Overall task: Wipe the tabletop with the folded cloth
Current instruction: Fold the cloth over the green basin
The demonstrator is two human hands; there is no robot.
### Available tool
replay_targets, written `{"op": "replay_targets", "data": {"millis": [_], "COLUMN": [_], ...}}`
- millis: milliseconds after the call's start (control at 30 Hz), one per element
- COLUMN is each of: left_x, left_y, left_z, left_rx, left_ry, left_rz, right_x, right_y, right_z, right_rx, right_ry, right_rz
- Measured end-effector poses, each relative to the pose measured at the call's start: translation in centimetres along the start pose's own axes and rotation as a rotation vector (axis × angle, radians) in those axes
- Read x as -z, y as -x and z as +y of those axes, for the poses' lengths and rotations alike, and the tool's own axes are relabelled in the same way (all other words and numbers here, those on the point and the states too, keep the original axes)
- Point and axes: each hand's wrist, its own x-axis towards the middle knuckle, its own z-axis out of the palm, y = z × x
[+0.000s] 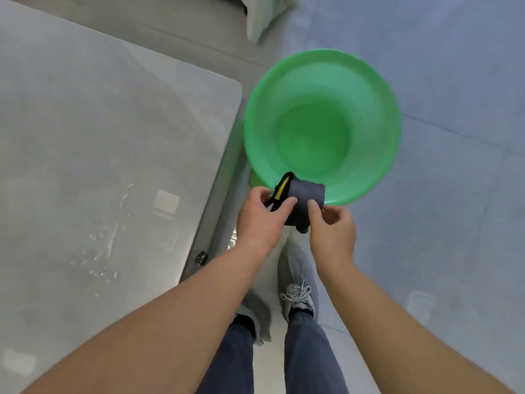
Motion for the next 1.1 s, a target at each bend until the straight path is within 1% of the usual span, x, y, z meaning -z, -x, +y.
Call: {"op": "replay_targets", "data": {"millis": [133, 233, 367, 500, 567, 667, 800, 967, 1100], "left_x": [-0.6, -0.7, 0.7, 4.1, 6.6, 11.2, 18.5, 27.7, 32.6], "left_y": [-0.5, 0.0, 2.8, 6.1, 7.3, 8.3, 8.8, 8.8, 8.6], "left_z": [0.0, 0.5, 3.2, 6.8, 8.0, 8.5, 7.8, 5.9, 4.2], "left_rx": [0.03, 0.033, 0.059, -0.025, -0.061, -0.085, -0.002, 0.044, 0.056], "left_ry": [0.0, 0.042, 0.226, 0.421, 0.502, 0.552, 0.663, 0.805, 0.899], "left_rz": [0.026, 0.006, -0.087, -0.148, -0.134, -0.007, 0.164, 0.271, 0.327], "right_x": [-1.0, -0.7, 1.4, 3.2, 3.1, 0.9, -4.9, -13.6, -19.1], "right_y": [-0.8, -1.2, 0.3, 3.5, 5.7, 9.1, 13.6, 18.5, 20.6], "right_z": [0.0, -0.4, -3.1, -7.6, -10.0, -13.4, -16.9, -19.5, -21.0], "right_rx": [-0.096, -0.146, -0.128, -0.062, -0.029, 0.09, 0.192, 0.393, 0.524], "right_ry": [-0.132, -0.177, -0.206, -0.238, -0.229, -0.135, -0.017, 0.229, 0.436], "right_rz": [0.022, -0.017, -0.054, -0.128, -0.192, -0.285, -0.454, -0.653, -0.752]}}
